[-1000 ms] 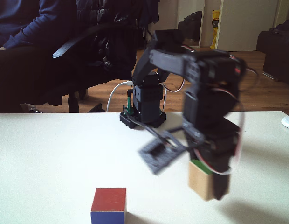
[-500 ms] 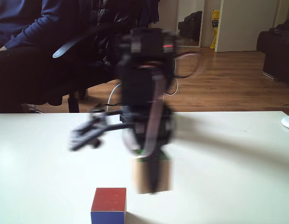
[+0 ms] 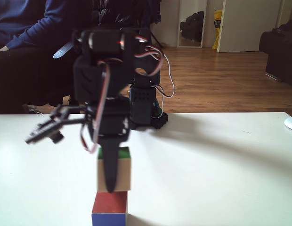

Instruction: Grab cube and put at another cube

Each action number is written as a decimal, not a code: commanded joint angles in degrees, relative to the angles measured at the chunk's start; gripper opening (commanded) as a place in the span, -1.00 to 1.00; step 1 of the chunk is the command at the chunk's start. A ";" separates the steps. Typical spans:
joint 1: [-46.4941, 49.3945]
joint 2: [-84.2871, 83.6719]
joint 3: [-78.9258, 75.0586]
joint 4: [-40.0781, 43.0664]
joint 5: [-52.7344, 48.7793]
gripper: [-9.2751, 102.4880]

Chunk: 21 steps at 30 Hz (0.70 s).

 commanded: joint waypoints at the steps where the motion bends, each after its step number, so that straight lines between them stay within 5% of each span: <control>1: 0.62 4.31 -3.43 0.35 -0.53 -0.71; 21: -0.53 2.20 -5.80 0.44 1.76 -0.71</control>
